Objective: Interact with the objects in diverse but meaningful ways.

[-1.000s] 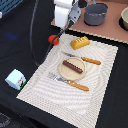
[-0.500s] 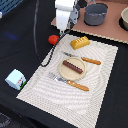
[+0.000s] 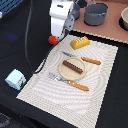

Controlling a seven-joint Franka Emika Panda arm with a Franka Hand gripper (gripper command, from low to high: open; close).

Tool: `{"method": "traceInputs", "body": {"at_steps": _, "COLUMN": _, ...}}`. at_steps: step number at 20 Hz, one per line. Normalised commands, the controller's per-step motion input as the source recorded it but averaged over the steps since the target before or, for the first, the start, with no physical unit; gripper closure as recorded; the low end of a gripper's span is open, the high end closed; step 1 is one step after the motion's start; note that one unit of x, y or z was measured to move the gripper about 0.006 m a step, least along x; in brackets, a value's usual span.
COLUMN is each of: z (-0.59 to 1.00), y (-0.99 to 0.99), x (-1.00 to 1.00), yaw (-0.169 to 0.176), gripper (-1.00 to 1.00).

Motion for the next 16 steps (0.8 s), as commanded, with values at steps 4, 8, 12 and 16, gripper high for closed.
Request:
{"method": "traceInputs", "body": {"at_steps": 4, "z": -0.34, "y": 0.07, "x": -0.48, "yaw": 0.001, "gripper": -1.0}}
{"method": "traceInputs", "body": {"at_steps": 8, "z": -0.21, "y": 0.24, "x": -0.55, "yaw": 0.019, "gripper": -1.0}}
{"method": "traceInputs", "body": {"at_steps": 12, "z": -0.26, "y": 0.11, "x": -0.48, "yaw": 0.02, "gripper": -1.0}}
{"method": "traceInputs", "body": {"at_steps": 16, "z": -0.3, "y": 0.02, "x": -0.4, "yaw": 0.004, "gripper": -1.0}}
